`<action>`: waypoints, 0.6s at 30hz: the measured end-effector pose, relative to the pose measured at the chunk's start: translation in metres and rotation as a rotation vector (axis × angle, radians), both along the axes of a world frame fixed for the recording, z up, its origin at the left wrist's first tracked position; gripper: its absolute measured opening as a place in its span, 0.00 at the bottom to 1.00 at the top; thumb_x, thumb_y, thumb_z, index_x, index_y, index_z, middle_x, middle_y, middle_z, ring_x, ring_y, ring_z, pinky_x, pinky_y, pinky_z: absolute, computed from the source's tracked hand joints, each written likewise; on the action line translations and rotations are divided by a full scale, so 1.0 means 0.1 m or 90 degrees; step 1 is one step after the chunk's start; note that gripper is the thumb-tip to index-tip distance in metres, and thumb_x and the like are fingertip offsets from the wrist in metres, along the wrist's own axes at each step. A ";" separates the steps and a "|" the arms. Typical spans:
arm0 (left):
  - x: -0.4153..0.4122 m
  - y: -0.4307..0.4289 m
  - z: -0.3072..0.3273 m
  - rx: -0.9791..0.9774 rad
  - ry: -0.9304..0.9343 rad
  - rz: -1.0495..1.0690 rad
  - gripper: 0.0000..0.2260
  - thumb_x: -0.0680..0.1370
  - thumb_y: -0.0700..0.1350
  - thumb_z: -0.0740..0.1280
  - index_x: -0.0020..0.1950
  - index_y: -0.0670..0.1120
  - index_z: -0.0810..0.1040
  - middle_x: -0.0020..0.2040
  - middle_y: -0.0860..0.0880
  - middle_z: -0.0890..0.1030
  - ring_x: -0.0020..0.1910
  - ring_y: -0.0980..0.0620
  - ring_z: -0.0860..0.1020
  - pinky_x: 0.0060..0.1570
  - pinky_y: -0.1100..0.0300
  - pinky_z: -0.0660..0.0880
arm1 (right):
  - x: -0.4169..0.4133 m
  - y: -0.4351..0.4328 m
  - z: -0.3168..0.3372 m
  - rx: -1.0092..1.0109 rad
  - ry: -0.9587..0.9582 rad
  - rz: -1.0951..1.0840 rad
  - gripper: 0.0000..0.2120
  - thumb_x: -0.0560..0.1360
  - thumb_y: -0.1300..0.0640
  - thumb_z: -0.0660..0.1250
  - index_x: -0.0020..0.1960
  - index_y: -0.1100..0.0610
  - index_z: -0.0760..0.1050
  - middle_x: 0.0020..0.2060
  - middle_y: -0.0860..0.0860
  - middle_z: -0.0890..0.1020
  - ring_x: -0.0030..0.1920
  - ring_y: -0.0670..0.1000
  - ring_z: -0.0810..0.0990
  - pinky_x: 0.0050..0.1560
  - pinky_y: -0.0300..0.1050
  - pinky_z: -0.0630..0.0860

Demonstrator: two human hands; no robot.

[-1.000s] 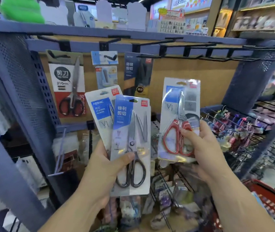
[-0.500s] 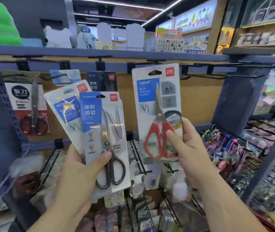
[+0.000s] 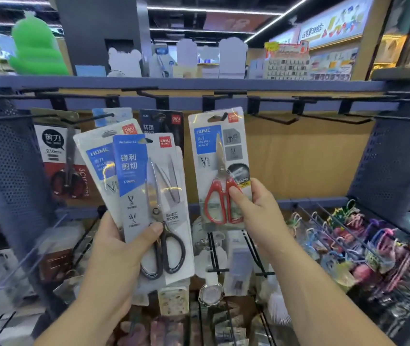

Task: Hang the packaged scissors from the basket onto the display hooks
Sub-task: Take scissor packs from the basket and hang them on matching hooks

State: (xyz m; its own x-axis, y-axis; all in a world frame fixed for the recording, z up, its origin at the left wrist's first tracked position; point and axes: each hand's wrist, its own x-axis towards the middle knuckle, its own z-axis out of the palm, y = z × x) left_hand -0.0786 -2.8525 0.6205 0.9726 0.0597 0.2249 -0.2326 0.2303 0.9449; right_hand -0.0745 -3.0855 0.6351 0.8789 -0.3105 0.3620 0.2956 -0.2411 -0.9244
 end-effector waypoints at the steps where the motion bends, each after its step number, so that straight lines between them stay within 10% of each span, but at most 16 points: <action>1: 0.01 0.01 0.00 0.002 0.000 0.002 0.16 0.78 0.34 0.72 0.60 0.52 0.79 0.53 0.52 0.88 0.50 0.53 0.87 0.51 0.53 0.79 | 0.08 0.00 0.02 -0.010 0.013 -0.014 0.11 0.83 0.48 0.67 0.49 0.54 0.76 0.45 0.54 0.84 0.48 0.53 0.83 0.56 0.61 0.79; 9: 0.06 0.09 -0.03 0.037 0.011 -0.029 0.19 0.77 0.33 0.73 0.62 0.53 0.80 0.53 0.50 0.88 0.51 0.49 0.87 0.51 0.48 0.80 | 0.51 0.01 0.15 -0.038 0.136 -0.072 0.14 0.85 0.48 0.63 0.43 0.52 0.68 0.38 0.46 0.75 0.38 0.46 0.74 0.34 0.38 0.68; 15: 0.03 0.08 -0.04 0.015 -0.003 -0.074 0.22 0.73 0.33 0.74 0.62 0.53 0.80 0.54 0.51 0.88 0.51 0.51 0.87 0.44 0.58 0.83 | 0.37 0.09 0.04 -0.025 0.144 -0.102 0.22 0.82 0.43 0.67 0.72 0.51 0.69 0.62 0.47 0.78 0.59 0.47 0.78 0.53 0.42 0.74; 18: 0.02 0.04 -0.03 -0.002 -0.008 -0.085 0.25 0.66 0.40 0.76 0.62 0.51 0.80 0.53 0.49 0.89 0.51 0.50 0.87 0.42 0.61 0.83 | -0.03 0.33 0.01 0.048 0.086 -0.040 0.19 0.80 0.39 0.67 0.67 0.45 0.72 0.60 0.40 0.80 0.60 0.42 0.79 0.63 0.47 0.76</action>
